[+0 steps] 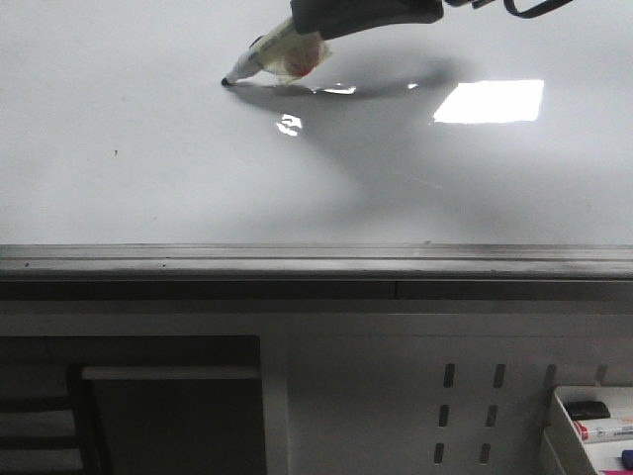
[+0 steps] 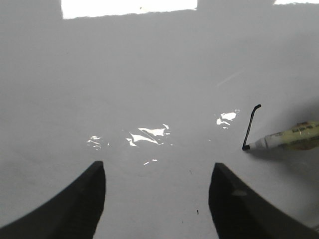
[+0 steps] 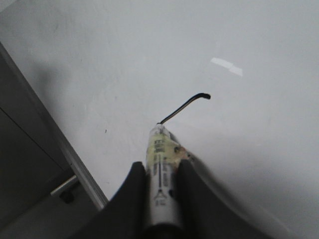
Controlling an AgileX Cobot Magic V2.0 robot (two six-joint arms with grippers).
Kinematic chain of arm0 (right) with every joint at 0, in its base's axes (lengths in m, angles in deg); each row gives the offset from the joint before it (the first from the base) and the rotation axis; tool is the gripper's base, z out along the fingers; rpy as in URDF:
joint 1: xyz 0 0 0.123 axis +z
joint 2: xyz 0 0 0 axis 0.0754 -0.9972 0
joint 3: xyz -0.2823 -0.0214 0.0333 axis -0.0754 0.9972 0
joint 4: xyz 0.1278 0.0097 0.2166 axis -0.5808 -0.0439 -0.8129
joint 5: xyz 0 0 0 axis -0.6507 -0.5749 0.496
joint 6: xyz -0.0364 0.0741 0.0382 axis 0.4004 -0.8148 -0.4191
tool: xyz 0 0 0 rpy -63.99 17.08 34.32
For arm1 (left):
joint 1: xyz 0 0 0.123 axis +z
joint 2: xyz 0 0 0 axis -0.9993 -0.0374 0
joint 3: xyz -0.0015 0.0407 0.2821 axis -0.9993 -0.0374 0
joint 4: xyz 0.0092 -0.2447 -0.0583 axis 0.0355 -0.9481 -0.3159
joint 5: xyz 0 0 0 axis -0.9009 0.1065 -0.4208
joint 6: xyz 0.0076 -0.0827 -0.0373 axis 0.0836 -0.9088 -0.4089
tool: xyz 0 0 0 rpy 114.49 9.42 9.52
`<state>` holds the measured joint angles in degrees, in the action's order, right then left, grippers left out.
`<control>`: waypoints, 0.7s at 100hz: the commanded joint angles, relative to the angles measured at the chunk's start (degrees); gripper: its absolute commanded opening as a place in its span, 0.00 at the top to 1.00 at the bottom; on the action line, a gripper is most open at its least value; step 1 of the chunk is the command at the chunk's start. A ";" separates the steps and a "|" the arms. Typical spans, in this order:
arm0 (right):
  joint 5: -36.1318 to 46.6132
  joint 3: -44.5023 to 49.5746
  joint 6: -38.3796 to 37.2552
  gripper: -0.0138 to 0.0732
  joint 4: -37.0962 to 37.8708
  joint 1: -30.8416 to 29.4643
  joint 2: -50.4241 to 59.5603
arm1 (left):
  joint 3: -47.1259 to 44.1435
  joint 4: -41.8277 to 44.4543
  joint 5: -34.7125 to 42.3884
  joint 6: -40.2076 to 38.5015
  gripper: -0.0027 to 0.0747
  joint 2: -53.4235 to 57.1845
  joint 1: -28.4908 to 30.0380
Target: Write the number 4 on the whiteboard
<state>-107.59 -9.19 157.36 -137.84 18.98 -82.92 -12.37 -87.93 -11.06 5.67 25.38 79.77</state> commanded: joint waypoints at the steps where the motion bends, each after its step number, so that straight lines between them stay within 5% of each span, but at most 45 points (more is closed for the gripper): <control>1: 1.41 -1.53 -1.10 0.89 0.98 0.10 1.25 | 1.45 -1.74 2.57 -0.08 0.44 0.64 0.20; 47: 8.94 7.26 -18.05 0.89 17.43 -4.84 13.03 | 1.45 -1.84 2.60 -0.08 0.44 0.64 0.20; 70: 0.61 6.75 -17.37 0.89 16.74 -5.75 17.00 | 1.45 -2.76 2.60 -0.08 0.44 0.64 0.20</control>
<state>-105.64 0.11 139.48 -119.80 12.46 -67.90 -12.37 -88.52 -10.70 5.67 25.38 79.77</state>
